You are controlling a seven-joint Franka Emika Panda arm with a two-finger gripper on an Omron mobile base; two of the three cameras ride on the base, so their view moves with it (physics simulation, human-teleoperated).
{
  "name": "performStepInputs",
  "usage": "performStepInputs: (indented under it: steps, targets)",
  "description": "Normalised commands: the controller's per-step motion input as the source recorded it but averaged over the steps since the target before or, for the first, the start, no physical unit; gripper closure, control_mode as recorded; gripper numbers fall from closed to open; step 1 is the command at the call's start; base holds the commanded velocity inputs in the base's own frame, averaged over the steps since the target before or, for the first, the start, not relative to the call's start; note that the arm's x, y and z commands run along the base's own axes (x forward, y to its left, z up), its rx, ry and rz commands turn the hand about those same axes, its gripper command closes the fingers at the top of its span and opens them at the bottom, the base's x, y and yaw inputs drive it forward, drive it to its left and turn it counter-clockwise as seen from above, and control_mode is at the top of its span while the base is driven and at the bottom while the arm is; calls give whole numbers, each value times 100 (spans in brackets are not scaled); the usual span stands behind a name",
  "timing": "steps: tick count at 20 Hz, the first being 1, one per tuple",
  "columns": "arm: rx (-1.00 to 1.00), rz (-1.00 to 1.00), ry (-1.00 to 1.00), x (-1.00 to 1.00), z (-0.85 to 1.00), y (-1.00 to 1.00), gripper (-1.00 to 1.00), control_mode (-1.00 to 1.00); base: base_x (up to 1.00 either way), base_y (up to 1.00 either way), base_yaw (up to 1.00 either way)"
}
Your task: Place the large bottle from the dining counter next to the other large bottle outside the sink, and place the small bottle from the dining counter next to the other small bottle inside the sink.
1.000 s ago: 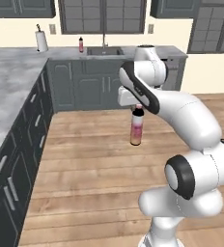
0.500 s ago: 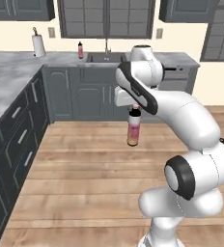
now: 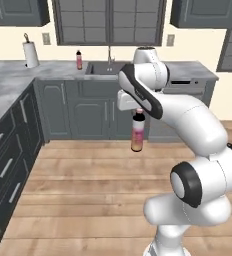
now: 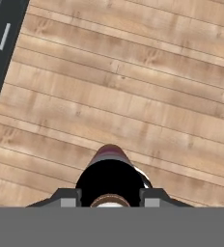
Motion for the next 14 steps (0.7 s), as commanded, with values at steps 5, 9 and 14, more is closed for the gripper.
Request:
performStepInputs:
  steps: [5,9,14]
  targets:
    - [0,0,0,0,0,0,100,100,100,0,-6]
    - [0,0,0,0,0,0,100,100,100,7,-2]
    - [0,0,0,0,0,0,100,100,100,38,0]
